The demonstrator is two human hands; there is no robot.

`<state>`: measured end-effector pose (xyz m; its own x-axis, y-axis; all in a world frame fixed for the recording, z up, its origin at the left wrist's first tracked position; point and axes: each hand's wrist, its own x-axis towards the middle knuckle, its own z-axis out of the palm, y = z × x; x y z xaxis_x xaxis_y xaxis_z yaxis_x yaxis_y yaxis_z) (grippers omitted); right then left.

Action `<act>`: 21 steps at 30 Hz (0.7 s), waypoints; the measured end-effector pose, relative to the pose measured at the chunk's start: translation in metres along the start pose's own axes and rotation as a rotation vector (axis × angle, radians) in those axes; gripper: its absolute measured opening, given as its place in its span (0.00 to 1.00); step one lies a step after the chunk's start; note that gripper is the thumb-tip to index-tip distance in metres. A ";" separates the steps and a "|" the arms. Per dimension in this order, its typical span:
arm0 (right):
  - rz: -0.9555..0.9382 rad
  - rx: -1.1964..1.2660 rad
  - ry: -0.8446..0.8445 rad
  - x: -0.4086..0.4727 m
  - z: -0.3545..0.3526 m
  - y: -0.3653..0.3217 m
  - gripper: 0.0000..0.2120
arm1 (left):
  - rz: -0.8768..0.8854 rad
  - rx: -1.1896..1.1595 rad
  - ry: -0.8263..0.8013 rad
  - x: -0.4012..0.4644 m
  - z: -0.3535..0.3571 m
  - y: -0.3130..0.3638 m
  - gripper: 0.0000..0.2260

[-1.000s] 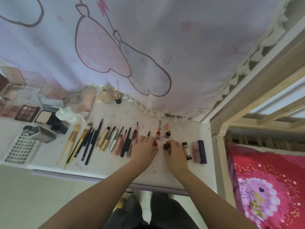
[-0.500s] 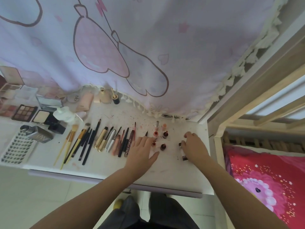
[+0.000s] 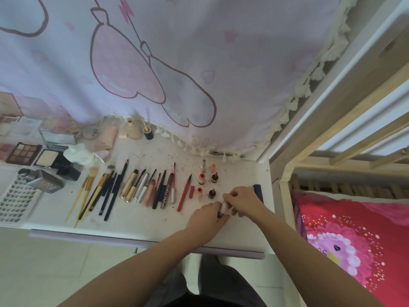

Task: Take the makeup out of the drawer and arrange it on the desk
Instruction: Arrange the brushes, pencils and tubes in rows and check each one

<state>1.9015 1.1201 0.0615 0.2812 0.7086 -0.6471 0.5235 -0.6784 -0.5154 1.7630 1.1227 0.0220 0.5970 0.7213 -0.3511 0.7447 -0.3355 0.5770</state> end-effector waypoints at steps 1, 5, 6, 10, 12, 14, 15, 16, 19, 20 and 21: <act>-0.006 0.003 0.002 -0.006 -0.002 0.000 0.13 | 0.010 0.003 0.011 0.000 -0.003 0.000 0.12; -0.031 -0.023 -0.020 -0.026 -0.009 0.000 0.16 | 0.093 -0.004 -0.008 -0.007 -0.019 -0.002 0.10; -0.041 0.049 -0.042 -0.029 -0.010 0.000 0.15 | 0.114 -0.014 -0.024 -0.010 -0.023 -0.003 0.09; -0.113 0.331 -0.070 -0.041 -0.006 -0.001 0.13 | 0.163 -0.086 -0.078 -0.016 -0.045 -0.003 0.07; -0.158 0.388 -0.072 -0.045 -0.003 -0.002 0.12 | 0.187 -0.104 -0.099 -0.018 -0.056 -0.003 0.10; -0.200 0.423 -0.083 -0.048 0.000 -0.003 0.10 | 0.186 -0.115 -0.114 -0.020 -0.063 -0.005 0.14; -0.218 0.431 -0.084 -0.050 0.001 -0.003 0.10 | 0.185 -0.122 -0.122 -0.022 -0.066 -0.006 0.14; -0.233 0.435 -0.083 -0.052 0.000 -0.004 0.09 | 0.184 -0.135 -0.134 -0.024 -0.070 -0.005 0.14; -0.277 0.439 -0.065 -0.057 0.000 -0.008 0.09 | 0.193 -0.212 -0.181 -0.028 -0.082 -0.002 0.14; -0.285 0.443 -0.057 -0.059 0.000 -0.009 0.08 | 0.198 -0.231 -0.197 -0.029 -0.086 -0.001 0.14; -0.285 0.447 -0.054 -0.060 0.000 -0.010 0.08 | 0.207 -0.229 -0.210 -0.030 -0.090 0.000 0.13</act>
<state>1.8799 1.0844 0.1056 0.1294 0.8741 -0.4683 0.1757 -0.4850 -0.8567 1.7182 1.1557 0.0987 0.7938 0.5047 -0.3395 0.5298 -0.2996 0.7934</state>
